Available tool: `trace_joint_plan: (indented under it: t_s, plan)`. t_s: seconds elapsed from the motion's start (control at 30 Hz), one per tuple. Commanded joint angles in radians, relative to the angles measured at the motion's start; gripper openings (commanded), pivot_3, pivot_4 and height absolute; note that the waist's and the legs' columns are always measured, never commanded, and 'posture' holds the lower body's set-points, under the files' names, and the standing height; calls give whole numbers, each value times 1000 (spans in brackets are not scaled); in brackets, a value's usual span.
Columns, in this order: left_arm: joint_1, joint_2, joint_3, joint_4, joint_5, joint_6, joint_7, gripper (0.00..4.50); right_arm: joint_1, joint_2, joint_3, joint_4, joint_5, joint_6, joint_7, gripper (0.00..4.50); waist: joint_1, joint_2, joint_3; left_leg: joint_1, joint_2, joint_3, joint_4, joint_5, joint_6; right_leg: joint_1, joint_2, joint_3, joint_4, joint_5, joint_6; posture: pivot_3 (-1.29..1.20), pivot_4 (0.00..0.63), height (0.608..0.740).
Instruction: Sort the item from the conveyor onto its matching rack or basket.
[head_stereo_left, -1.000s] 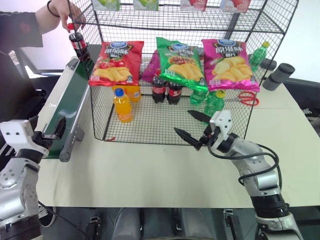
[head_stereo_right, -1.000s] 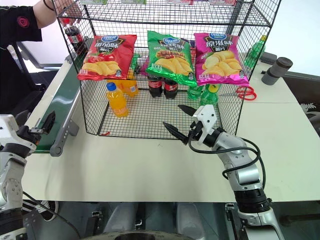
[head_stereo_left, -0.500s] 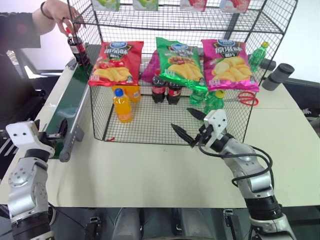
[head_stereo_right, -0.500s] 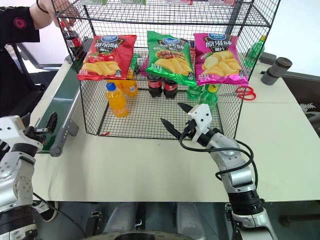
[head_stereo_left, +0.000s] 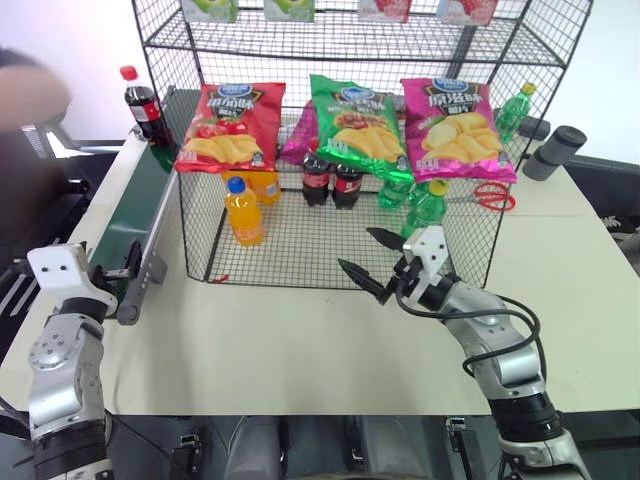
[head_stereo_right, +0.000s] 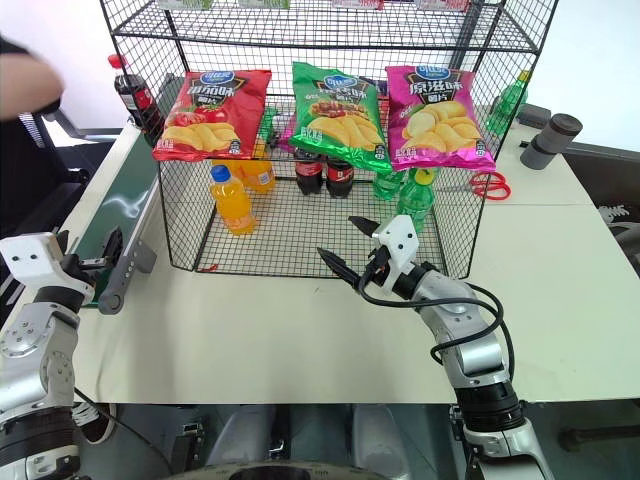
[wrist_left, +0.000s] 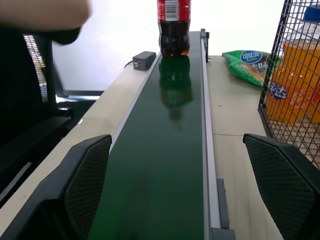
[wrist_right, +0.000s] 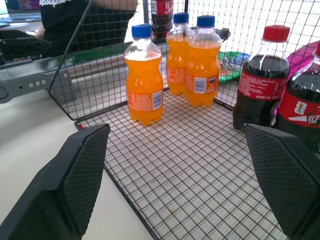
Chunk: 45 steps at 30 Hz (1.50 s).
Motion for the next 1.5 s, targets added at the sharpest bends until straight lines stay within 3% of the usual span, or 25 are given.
trace_joint_plan:
  t_s: [0.03,1.5]
  plan:
    - [-4,0,20,-10,-15,-33,-5,4500,-21,9,5,-10,-4,-23,6,4420,0,0,0,0,0,0,0,0,0,0,0,0,0,0,0,0,150,740]
    - [-37,10,9,114,0,-156,-8,4500,-58,59,38,43,-43,-63,11,4420,0,0,0,0,0,0,0,0,0,0,-1,0,0,0,0,0,150,740]
